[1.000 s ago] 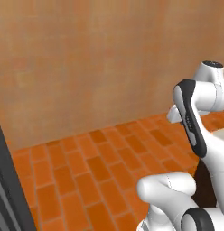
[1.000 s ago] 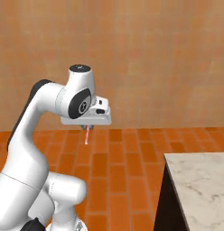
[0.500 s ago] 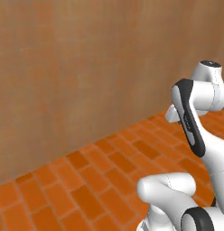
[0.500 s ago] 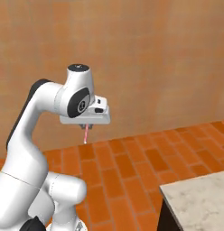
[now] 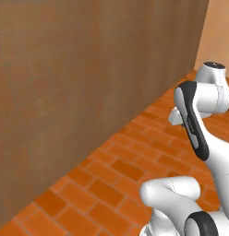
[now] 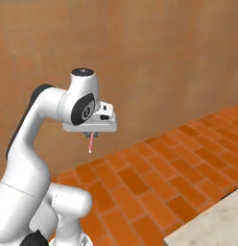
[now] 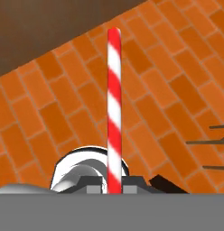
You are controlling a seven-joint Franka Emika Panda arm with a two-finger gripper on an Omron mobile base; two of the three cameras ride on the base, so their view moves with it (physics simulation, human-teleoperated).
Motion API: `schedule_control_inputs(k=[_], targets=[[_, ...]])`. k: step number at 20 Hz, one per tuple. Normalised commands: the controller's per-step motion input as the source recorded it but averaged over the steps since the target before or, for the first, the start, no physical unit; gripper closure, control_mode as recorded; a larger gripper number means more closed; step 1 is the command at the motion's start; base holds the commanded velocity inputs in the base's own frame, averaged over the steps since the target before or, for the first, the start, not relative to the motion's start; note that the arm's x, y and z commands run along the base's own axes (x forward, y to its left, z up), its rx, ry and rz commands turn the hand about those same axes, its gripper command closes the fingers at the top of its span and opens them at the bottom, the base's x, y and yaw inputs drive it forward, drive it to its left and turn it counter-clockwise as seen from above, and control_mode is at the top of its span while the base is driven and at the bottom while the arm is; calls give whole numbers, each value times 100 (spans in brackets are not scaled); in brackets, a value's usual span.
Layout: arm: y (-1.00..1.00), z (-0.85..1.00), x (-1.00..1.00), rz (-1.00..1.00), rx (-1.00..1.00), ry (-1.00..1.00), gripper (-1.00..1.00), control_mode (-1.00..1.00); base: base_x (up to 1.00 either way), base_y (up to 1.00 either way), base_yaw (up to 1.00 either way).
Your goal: Take a straw from the drawer in front and place it inside the glass cup on the dining counter.
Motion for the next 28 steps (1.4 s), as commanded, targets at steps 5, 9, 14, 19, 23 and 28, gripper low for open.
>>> schedule_control_inputs(k=[5, 9, 14, 19, 23, 28], targets=[[0, 0, 0, 0, 0, 0, 100, 100, 84, 50, -53], [0, 0, 0, 0, 0, 0, 100, 100, 73, 71, -56], [0, 0, 0, 0, 0, 0, 100, 100, 88, 50, -55], [0, 0, 0, 0, 0, 0, 100, 100, 100, 28, -47], [0, 0, 0, 0, 0, 0, 100, 100, 100, 26, -48], [0, 0, 0, 0, 0, 0, 100, 100, 98, 29, -53]])
